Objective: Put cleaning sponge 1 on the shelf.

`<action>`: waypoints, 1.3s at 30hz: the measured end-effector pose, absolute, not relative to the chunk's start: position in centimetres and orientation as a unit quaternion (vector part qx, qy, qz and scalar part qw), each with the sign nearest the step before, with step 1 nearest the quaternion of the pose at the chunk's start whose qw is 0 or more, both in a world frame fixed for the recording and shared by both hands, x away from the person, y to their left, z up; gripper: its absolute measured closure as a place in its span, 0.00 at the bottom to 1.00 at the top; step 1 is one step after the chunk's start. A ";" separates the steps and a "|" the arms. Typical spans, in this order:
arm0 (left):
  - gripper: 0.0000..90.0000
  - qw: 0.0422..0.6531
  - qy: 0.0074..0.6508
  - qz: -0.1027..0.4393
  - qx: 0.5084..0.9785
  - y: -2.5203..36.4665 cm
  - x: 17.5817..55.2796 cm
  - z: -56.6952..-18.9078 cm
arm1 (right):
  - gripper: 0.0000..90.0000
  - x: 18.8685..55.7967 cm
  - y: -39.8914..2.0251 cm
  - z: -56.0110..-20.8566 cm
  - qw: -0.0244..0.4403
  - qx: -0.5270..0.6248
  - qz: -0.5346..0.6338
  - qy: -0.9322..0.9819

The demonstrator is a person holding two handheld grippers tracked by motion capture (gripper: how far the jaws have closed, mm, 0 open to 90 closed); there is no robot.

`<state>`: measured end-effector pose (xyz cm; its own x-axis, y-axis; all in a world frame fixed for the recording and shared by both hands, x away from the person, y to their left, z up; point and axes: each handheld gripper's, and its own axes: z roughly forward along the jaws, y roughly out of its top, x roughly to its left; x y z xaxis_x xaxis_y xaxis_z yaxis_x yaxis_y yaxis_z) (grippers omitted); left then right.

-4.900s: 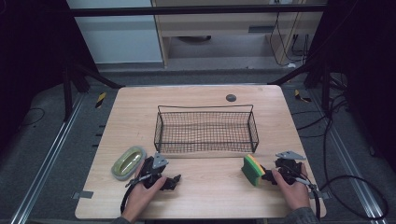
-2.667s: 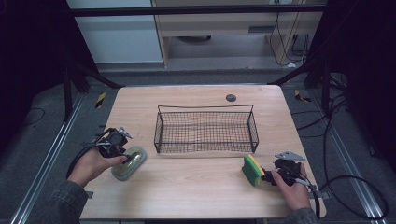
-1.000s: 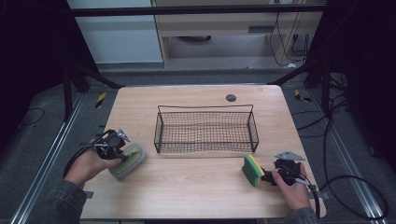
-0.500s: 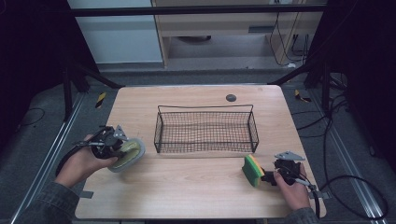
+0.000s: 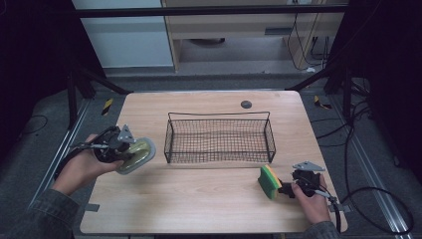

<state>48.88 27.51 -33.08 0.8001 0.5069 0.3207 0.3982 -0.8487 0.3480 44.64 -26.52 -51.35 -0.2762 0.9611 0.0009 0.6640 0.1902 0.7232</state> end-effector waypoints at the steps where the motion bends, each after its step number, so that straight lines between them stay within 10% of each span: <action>1: 0.79 0.133 0.239 0.207 0.939 27.3 49.0 -32.8 | 0.01 44.6 -26.5 -51.3 0.236 0.553 0.314 0.734; 39: 0.79 0.144 0.144 0.273 0.940 19.2 53.2 -27.6 | 0.01 44.7 -26.5 -51.4 0.238 0.552 0.314 0.735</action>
